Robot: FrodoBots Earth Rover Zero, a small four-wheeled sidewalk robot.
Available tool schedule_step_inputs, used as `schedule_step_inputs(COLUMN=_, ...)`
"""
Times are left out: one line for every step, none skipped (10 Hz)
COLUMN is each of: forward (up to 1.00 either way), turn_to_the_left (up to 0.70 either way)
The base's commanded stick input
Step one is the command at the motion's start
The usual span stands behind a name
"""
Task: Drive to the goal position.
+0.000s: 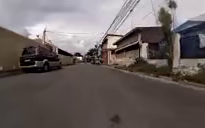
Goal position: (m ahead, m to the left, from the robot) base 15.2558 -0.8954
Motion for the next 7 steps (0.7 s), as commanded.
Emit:
schedule_step_inputs(forward=0.70, turn_to_the_left=0.00)
schedule_step_inputs(forward=0.70, turn_to_the_left=0.00)
schedule_step_inputs(forward=0.70, turn_to_the_left=0.00)
schedule_step_inputs(forward=0.70, turn_to_the_left=0.00)
schedule_step_inputs(forward=0.70, turn_to_the_left=0.00)
schedule_step_inputs(forward=0.70, turn_to_the_left=0.00)
schedule_step_inputs(forward=0.70, turn_to_the_left=0.00)
